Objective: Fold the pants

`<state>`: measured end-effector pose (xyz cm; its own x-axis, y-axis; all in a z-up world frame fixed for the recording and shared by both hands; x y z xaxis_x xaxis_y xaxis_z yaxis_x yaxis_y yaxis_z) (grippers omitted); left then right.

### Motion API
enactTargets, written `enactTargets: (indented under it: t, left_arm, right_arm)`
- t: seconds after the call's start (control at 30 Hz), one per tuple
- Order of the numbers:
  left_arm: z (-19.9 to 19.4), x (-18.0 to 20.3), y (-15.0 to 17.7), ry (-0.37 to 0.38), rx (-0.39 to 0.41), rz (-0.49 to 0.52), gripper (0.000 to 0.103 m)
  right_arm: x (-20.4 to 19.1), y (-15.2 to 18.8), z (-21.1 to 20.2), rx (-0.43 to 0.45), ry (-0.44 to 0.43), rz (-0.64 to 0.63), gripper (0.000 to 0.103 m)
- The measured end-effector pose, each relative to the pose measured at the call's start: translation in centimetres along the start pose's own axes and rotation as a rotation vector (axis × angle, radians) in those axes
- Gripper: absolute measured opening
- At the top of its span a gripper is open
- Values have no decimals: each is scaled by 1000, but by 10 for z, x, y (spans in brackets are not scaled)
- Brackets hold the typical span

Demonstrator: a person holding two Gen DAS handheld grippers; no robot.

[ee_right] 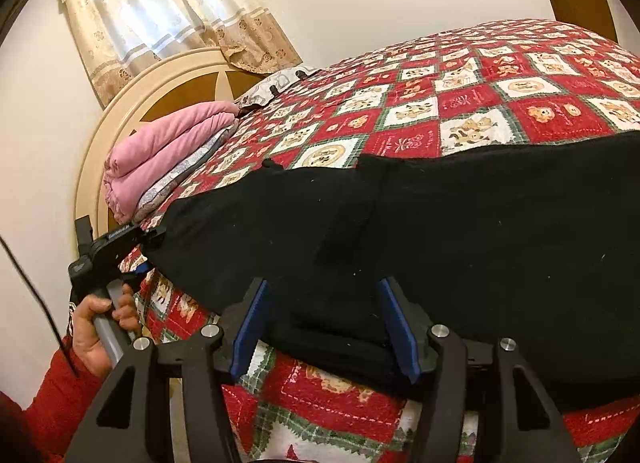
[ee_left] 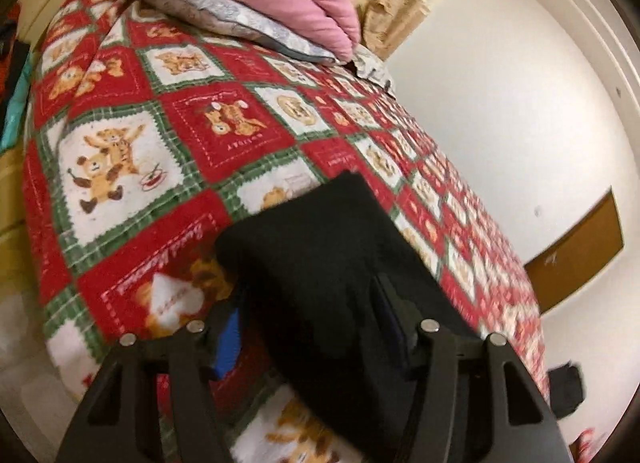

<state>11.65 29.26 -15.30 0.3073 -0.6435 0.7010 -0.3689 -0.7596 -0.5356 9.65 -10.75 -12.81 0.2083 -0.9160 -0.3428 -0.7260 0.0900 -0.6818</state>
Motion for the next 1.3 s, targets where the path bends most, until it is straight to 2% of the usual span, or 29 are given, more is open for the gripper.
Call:
enactTargets:
  t: [0.03, 0.1, 0.13, 0.23, 0.37, 0.5, 0.63, 0.7, 0.83, 0.93, 1.03, 1.1, 1.3]
  left_arm:
    - [0, 0, -2, 15, 9, -15, 58]
    - [-1, 4, 1, 17, 7, 16, 33]
    - [0, 7, 4, 20, -3, 46, 27]
    - [-1, 8, 9, 11, -1, 84, 23]
    - [-4, 20, 6, -4, 1, 137, 22]
    - [-21, 74, 4, 32, 51, 347, 21]
    - [-42, 148, 31, 174, 60, 583, 21]
    - [-46, 178, 54, 259, 21, 666, 21]
    - [-46, 226, 131, 403, -93, 854, 21]
    - [-32, 235, 187, 461, -214, 932, 21]
    - [-20, 236, 223, 452, -290, 1006, 21]
    - [-19, 232, 231, 439, -298, 1035, 21]
    - [-24, 233, 232, 432, -253, 1082, 21]
  right_arm:
    - [-1, 0, 0, 0, 2, -4, 59]
    - [-1, 0, 0, 0, 4, -7, 59]
    - [-1, 0, 0, 0, 3, -4, 59]
    - [0, 0, 0, 1, 2, -2, 59]
    - [0, 0, 0, -7, 2, -9, 59]
    - [7, -10, -11, -17, -13, 30, 59]
    - [31, -32, -44, 86, 8, 102, 59]
    - [47, -39, -55, 97, 11, 149, 59]
    - [80, -42, -74, 127, -8, 267, 59]
    - [94, -41, -80, 122, -74, 345, 59]
    - [98, -42, -77, 101, -179, 406, 59]
    - [94, -42, -70, 67, -232, 409, 59]
    - [80, -59, -33, -53, -325, 446, 59]
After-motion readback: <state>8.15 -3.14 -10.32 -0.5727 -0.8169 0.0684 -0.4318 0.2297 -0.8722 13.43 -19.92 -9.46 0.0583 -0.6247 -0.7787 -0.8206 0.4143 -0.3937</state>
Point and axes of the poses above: each gripper's, at about its wrist camera, not at the fingertips, and z roughly the way its jaws point, x to its right, y to its underside, the point moved 4 cm from there along z, roughly the way its jaws point, and after that the axes turned 9 degrees about y, right-handed, at the moved point
